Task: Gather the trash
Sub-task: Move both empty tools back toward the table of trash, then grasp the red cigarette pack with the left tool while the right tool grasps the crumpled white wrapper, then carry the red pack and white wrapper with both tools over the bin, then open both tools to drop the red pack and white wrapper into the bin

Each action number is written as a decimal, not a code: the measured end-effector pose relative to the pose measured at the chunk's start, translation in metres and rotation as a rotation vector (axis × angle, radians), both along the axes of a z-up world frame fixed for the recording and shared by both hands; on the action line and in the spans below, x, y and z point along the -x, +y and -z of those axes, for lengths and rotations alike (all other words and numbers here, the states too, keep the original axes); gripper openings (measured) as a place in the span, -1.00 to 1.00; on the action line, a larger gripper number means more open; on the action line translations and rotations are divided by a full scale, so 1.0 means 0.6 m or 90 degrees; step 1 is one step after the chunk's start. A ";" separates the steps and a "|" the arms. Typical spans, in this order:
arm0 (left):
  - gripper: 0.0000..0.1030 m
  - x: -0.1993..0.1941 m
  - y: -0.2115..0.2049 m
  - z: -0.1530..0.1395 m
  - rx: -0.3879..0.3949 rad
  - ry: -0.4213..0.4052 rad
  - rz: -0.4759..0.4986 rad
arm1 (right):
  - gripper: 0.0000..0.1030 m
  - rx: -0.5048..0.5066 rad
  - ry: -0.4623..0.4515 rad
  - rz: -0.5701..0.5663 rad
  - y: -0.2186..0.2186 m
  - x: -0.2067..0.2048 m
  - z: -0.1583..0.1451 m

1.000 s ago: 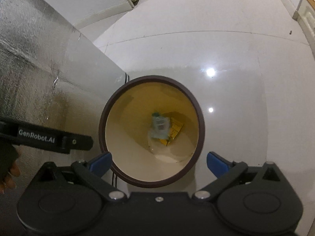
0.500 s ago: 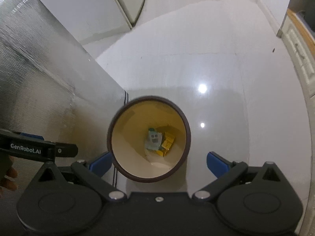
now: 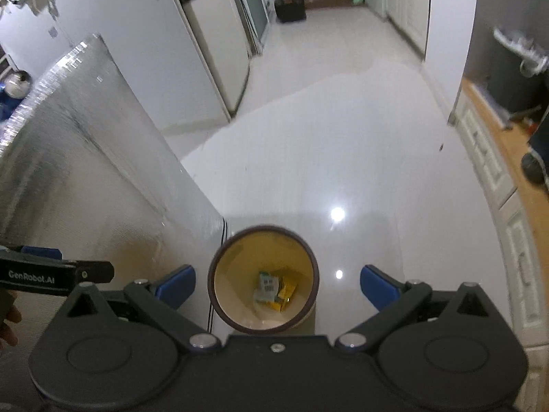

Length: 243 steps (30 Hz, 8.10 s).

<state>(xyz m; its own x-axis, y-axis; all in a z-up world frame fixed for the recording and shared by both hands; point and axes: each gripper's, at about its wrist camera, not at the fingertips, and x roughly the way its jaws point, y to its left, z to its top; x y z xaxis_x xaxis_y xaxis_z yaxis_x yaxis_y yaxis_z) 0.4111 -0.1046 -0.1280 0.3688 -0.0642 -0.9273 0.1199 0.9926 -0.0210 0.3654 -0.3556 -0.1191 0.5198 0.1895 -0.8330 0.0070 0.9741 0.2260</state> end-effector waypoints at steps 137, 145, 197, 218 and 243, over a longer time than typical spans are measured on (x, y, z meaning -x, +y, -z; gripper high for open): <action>0.08 0.199 0.538 -0.287 0.018 -0.305 -0.229 | -0.52 -0.091 -0.268 -0.356 0.624 0.090 -0.250; 0.07 0.260 0.474 -0.328 0.004 -0.343 -0.187 | -0.52 -0.082 -0.302 -0.299 0.549 0.131 -0.287; 0.07 -0.145 -0.105 0.069 0.030 -0.081 0.049 | -0.52 -0.024 -0.054 -0.026 -0.004 -0.096 0.059; 0.07 -0.224 -0.051 0.311 0.027 0.122 0.028 | -0.51 -0.071 0.195 -0.007 0.044 -0.237 0.343; 0.66 -0.223 -0.016 0.386 0.002 0.196 0.023 | -0.01 -0.107 0.312 -0.030 0.069 -0.270 0.446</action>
